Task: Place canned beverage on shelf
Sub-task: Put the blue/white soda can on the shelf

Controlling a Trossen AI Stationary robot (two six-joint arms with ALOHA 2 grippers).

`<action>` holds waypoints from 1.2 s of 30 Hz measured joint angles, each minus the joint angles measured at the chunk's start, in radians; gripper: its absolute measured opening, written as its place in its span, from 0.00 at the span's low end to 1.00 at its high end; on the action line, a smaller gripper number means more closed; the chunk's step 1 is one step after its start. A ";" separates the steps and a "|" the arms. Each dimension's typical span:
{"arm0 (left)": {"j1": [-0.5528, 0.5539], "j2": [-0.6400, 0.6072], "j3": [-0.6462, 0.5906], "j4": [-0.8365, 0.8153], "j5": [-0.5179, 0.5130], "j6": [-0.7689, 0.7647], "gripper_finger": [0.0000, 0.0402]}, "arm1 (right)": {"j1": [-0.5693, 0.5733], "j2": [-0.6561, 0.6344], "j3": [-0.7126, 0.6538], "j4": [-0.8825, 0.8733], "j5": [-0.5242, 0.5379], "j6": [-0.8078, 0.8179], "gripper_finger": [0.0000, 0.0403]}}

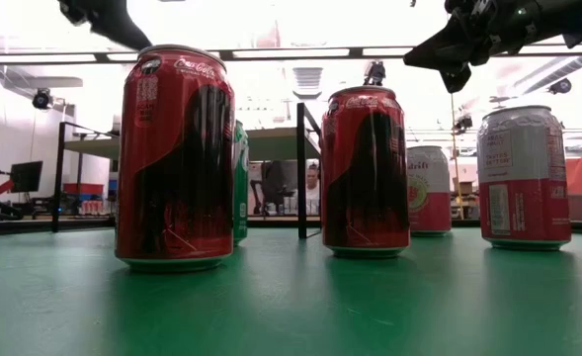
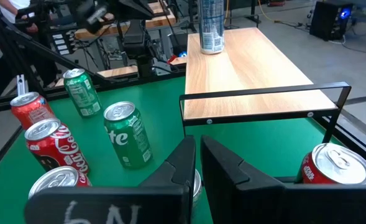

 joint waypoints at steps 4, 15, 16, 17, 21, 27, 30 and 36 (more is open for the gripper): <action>0.062 -0.020 -0.041 0.004 0.000 -0.019 0.00 | 0.000 0.000 0.000 0.000 0.000 0.004 0.04; 0.252 -0.030 -0.049 0.056 0.062 0.143 0.00 | 0.000 0.000 0.000 0.000 0.000 0.006 0.04; 0.261 -0.030 -0.049 0.059 0.064 0.157 0.00 | 0.000 0.000 0.000 0.000 0.000 0.006 0.04; 0.269 -0.031 -0.050 0.063 0.068 0.171 0.00 | 0.000 0.000 0.000 0.000 0.000 0.006 0.04; 0.297 -0.031 -0.050 0.069 0.081 0.214 0.00 | 0.000 0.000 0.000 0.000 0.000 0.006 0.04; 0.328 -0.031 -0.050 0.077 0.115 0.309 0.00 | 0.000 0.000 0.000 0.000 0.000 0.004 0.04; 0.346 -0.031 -0.050 0.077 0.148 0.384 0.00 | 0.000 0.000 0.000 0.000 0.000 0.003 0.04; 0.397 -0.033 -0.050 0.079 0.168 0.482 0.00 | 0.000 0.000 0.000 0.000 0.000 0.003 0.04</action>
